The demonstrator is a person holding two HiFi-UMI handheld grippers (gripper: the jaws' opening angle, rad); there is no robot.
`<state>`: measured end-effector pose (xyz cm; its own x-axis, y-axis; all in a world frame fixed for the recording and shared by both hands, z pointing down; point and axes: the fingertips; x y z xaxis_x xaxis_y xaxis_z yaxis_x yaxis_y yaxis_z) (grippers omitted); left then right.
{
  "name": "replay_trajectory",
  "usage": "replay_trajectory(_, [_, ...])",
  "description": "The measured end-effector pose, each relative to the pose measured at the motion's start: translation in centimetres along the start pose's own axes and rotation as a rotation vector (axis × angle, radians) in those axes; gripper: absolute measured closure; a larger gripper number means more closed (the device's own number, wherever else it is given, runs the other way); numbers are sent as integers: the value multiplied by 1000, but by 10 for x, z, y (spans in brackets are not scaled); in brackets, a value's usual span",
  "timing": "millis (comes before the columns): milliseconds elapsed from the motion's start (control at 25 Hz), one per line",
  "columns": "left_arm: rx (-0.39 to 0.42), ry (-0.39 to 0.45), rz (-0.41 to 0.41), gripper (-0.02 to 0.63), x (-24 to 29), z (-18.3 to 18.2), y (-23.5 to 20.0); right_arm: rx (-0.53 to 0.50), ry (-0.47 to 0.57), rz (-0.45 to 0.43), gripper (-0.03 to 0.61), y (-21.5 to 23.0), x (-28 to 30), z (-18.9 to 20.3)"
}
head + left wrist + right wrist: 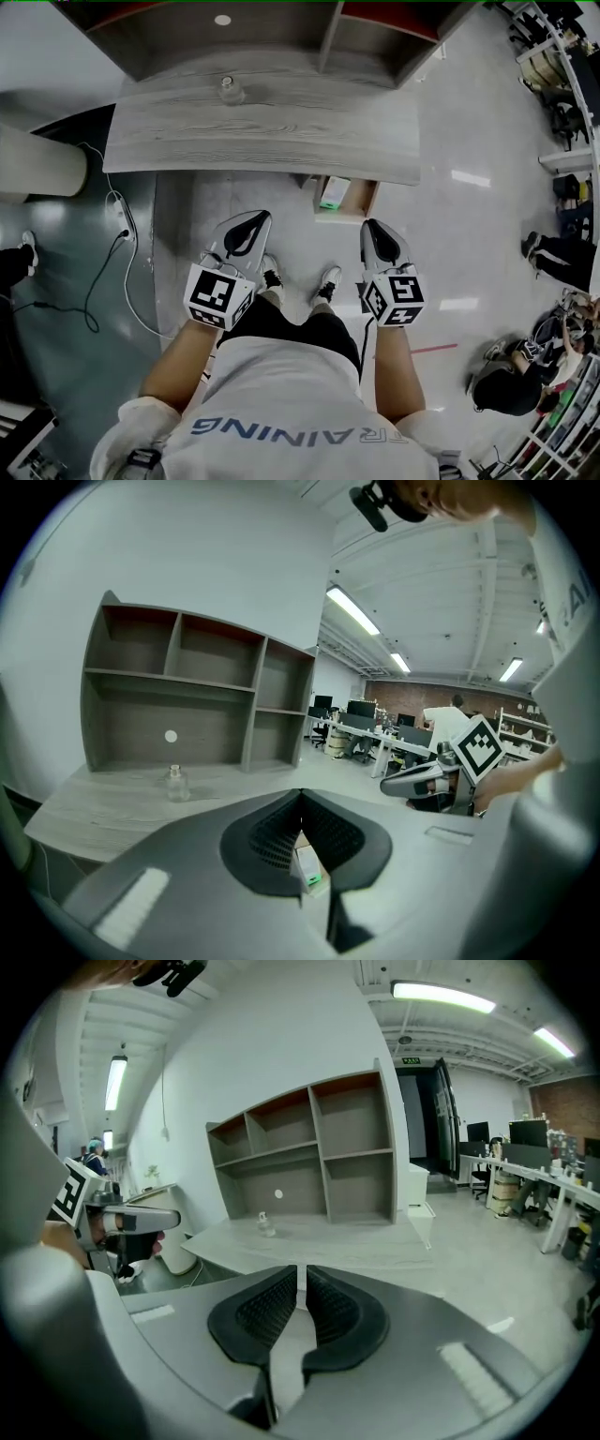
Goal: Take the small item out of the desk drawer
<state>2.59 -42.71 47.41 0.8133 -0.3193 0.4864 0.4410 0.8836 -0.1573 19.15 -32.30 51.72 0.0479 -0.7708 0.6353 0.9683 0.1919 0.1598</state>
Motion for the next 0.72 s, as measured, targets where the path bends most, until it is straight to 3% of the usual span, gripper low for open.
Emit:
replay_trajectory(200, [-55, -13, -21, 612, 14, 9, 16, 8, -140, -28, 411, 22, 37, 46])
replay_trajectory(400, [-87, -28, -45, 612, 15, 20, 16, 83, -225, -3, 269, 41, 93, 84])
replay_trajectory(720, [-152, -58, -65, 612, 22, 47, 11, 207, -314, 99, 241, 72, 167, 133])
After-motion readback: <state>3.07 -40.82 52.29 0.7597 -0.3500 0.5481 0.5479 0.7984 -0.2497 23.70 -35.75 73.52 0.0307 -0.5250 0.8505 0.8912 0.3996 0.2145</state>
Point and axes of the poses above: the fingertips, and each gripper's own axes: x forward along the fingers, y to its right, z out of its underside, and after that the axes turned 9 degrees about -y, right-handed
